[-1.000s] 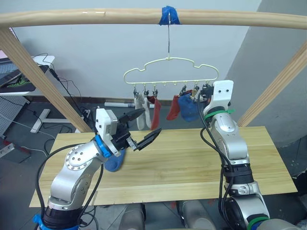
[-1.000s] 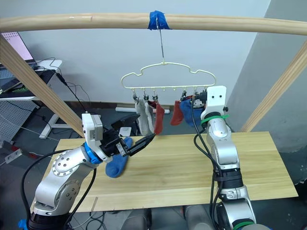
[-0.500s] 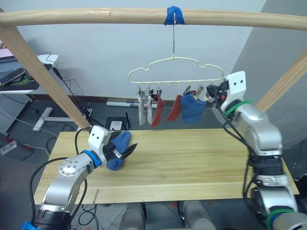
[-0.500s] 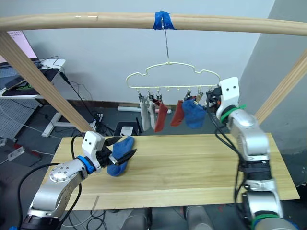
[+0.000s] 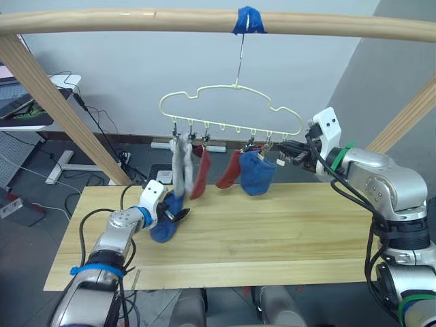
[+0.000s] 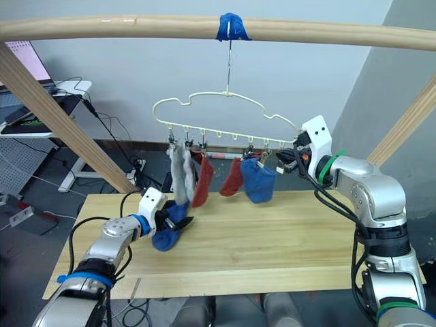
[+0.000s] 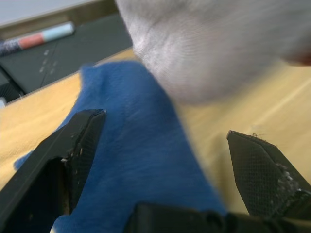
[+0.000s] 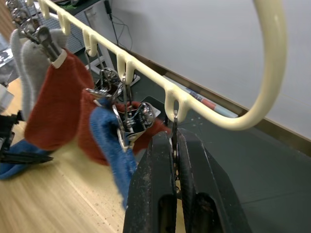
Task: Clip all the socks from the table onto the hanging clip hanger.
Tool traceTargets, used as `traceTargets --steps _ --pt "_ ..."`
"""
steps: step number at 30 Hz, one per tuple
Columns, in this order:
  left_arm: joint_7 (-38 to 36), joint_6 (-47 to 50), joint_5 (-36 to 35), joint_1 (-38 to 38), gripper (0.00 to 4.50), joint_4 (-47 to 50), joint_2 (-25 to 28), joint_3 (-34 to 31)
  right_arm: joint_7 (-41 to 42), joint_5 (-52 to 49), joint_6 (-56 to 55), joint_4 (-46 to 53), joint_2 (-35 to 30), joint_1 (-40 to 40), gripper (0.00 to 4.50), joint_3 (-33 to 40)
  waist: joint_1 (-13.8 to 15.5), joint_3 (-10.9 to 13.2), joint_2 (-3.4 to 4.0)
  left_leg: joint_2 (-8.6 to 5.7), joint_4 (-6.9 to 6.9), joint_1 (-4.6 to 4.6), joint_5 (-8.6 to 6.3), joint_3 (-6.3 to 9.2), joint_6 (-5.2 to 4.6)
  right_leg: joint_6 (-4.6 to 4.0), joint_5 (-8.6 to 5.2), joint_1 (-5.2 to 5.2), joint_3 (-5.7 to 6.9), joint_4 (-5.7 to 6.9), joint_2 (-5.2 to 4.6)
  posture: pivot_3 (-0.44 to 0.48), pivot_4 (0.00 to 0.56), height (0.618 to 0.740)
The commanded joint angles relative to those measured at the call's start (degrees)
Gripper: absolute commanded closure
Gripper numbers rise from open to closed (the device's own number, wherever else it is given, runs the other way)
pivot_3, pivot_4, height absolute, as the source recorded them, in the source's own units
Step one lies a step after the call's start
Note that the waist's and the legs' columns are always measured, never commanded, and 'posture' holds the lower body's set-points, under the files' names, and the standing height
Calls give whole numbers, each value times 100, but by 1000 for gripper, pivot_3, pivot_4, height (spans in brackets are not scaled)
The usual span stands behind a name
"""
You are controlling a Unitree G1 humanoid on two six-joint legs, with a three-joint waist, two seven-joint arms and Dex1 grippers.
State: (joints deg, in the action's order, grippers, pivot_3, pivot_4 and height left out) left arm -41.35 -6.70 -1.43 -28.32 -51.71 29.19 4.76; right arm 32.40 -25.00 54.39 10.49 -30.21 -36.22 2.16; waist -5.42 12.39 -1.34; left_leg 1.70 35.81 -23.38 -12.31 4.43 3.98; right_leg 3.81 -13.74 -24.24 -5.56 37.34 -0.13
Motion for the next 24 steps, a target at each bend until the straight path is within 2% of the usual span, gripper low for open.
traceTargets --steps 1,7,8,10,22,23,24 --pt "277 -553 295 -278 0 -774 70 -10 -306 -79 190 232 113 49 4478 262 -28 0 0 0 0 -2 0 0 0 1 0 0 -1 -2 -1 -157 190 740" --pt "174 -808 430 -467 0 -1263 57 -6 -425 -170 317 420 142 138 4478 286 -47 -1 0 -1 2 -7 0 1 0 10 7 3 0 -13 -3 -162 190 740" --pt "47 -764 403 -437 187 -1291 35 -7 -462 -189 334 449 170 161 4498 301 -50 -1 0 -1 3 -7 0 1 0 11 7 4 0 -13 -3 -161 185 740" --pt "-163 -700 351 -374 603 -1321 0 -25 -514 -193 328 476 207 184 4500 305 -80 -4 -1 -1 3 -6 0 2 0 11 7 4 1 -11 -3 -161 185 740" --pt "-505 -664 224 1 4224 -826 -37 -172 -464 -192 237 293 172 69 4500 294 -111 -6 0 -1 5 -4 0 2 0 13 8 8 0 -9 -3 -138 189 740" --pt "-554 -650 195 66 4484 -719 -44 -179 -440 -189 229 273 146 58 4500 293 -111 -6 0 -1 5 -4 0 2 0 12 8 8 0 -9 -3 -138 189 740" --pt "-590 -631 178 116 4484 -630 -48 -188 -423 -187 224 259 128 51 4500 293 -111 -6 0 -1 4 -4 0 2 0 13 8 8 -1 -10 -3 -138 189 740"
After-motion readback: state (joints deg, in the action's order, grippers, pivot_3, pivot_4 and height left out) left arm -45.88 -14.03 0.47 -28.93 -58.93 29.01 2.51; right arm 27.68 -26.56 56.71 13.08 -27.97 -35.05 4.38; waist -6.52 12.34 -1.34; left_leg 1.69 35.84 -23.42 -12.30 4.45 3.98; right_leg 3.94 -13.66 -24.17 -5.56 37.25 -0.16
